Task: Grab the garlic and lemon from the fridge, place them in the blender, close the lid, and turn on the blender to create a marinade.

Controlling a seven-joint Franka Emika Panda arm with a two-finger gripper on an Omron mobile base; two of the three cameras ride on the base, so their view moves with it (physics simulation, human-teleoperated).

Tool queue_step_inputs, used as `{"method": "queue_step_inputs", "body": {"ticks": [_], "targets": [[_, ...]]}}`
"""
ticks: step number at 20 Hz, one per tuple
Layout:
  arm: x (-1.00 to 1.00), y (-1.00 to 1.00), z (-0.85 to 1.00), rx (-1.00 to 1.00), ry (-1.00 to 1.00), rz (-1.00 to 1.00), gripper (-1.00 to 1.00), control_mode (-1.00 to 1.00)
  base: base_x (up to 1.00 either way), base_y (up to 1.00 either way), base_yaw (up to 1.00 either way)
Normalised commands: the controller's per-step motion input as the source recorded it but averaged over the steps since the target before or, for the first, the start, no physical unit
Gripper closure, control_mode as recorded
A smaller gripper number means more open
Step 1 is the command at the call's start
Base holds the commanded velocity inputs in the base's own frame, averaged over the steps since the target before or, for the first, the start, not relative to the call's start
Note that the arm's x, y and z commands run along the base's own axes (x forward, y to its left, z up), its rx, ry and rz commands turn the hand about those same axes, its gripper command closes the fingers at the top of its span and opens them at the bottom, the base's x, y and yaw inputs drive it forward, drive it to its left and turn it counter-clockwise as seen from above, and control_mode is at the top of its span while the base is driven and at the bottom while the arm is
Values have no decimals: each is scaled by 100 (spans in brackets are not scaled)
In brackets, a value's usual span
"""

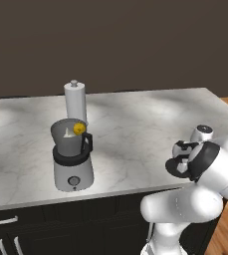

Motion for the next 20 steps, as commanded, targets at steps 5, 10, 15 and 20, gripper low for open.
{"method": "queue_step_inputs", "body": {"ticks": [5, 10, 15, 20], "targets": [[-18, 3, 58, 0, -5, 0, 100, -100, 0, 0, 0], [-25, 27, 100, 0, -7, 0, 100, -100, 0, 0, 0], [-4, 65, 100, 0, 0, 2, 100, -100, 0, 0, 0], [0, 93, 96, 0, 0, 6, 100, -100, 0, 0, 0]]}}
